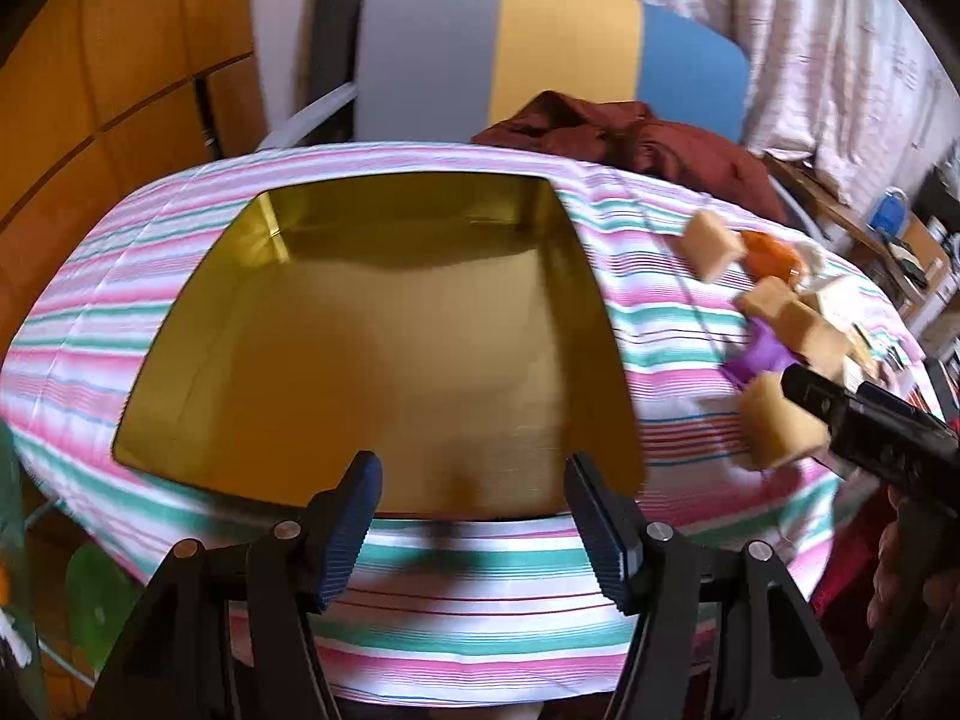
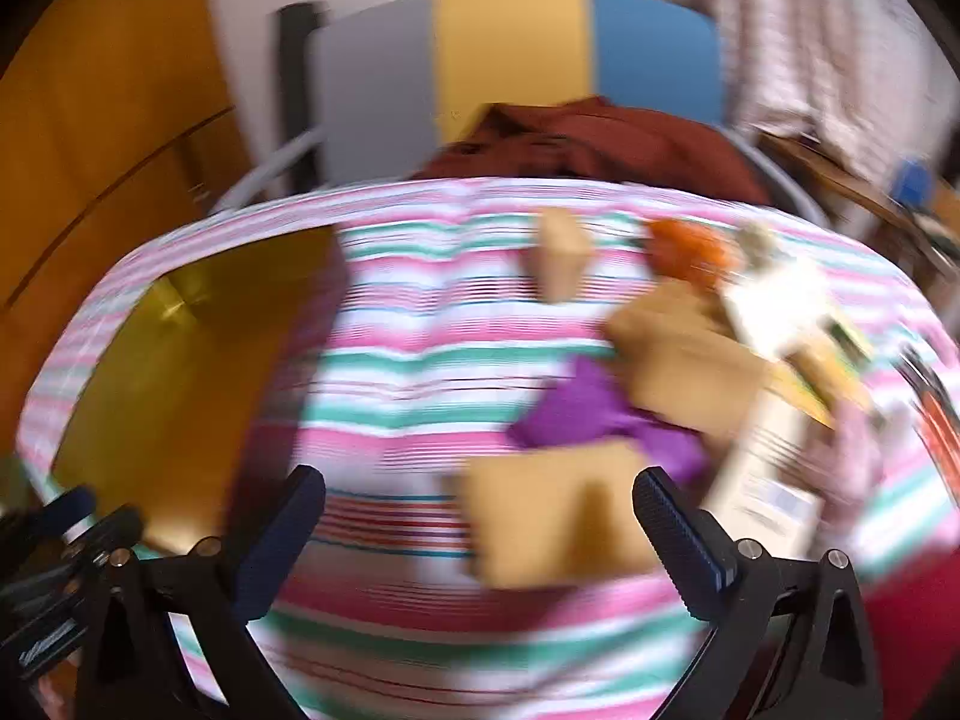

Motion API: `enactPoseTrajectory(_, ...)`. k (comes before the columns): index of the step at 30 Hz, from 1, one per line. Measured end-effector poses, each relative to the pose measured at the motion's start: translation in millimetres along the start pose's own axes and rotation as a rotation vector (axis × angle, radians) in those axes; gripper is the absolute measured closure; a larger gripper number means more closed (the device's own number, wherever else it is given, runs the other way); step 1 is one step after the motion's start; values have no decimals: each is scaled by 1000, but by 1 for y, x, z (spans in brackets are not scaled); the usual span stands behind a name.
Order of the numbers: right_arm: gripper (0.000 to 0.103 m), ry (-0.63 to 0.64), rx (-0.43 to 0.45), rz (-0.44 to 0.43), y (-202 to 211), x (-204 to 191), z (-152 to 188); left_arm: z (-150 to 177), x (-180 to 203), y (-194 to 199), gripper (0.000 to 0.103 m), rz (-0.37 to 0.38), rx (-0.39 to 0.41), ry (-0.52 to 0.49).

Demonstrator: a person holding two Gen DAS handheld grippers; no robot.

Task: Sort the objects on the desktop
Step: 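Grasp the tan sponge with the left tool while the right tool grasps the white barcode box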

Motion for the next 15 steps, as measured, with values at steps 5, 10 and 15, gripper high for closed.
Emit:
enactPoseTrajectory(5,0,-73,27,99,15,33,1,1,16,1,39,49,-10,-31)
enactPoseTrajectory(10,0,-140,-38,186,7,57,5,-1,33,4,39,95,-1,-69)
enactPoseTrajectory(15,0,-162,-71,220,-7,67,6,-9,46,8,39,96,26,-110)
Point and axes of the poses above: each gripper's, at about its wrist camera, not at the fingertips, and y roughly against the way its jaws point, x to its right, z to its underside, the point moved 2 cm from there along -y, roughly the way its jaws point, and after that the axes turned 9 degrees about -z, right-handed, at the moved point
